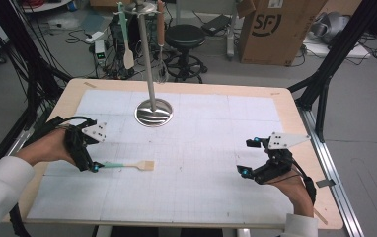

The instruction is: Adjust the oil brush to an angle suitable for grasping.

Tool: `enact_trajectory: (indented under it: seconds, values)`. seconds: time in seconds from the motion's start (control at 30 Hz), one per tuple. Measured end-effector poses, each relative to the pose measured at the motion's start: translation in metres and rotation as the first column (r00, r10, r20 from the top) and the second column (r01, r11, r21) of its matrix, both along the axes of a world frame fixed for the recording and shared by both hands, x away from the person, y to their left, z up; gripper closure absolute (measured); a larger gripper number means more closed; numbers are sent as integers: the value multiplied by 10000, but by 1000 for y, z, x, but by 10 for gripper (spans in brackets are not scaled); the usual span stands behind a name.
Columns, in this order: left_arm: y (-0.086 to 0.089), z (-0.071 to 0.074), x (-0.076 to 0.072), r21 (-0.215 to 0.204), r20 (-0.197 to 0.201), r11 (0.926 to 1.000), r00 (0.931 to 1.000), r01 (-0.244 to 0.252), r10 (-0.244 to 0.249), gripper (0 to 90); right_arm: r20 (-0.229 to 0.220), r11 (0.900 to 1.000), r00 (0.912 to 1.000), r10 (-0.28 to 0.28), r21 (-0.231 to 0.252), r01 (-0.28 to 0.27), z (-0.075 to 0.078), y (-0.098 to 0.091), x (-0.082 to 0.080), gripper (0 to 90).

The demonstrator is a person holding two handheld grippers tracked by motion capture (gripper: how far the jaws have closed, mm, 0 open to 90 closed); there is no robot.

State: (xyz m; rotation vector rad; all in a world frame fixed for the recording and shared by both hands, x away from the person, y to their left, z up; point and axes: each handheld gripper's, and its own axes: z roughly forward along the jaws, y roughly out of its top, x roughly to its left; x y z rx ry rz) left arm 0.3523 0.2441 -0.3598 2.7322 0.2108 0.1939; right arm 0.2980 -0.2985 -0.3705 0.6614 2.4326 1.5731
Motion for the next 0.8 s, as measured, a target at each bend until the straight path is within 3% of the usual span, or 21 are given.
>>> enact_trajectory:
  seconds: [0.13,0.5,0.6,0.8]
  values:
    - [-2,-8,4,549,-168,9985,9999,-11,20,20,11,10000,10000,-49,35,49,0,-1,0,2]
    - [-12,-31,11,1164,-590,9927,9980,308,-241,25,-3,10000,10000,-44,51,44,0,-3,0,2]
    - [-12,-35,12,1238,-832,9911,9957,498,-396,114,29,10000,10000,-63,54,63,0,-3,0,2]
    - [-9,-40,12,1451,-880,9885,9957,430,-304,176,-6,10000,10000,-71,23,71,-1,-3,1,2]
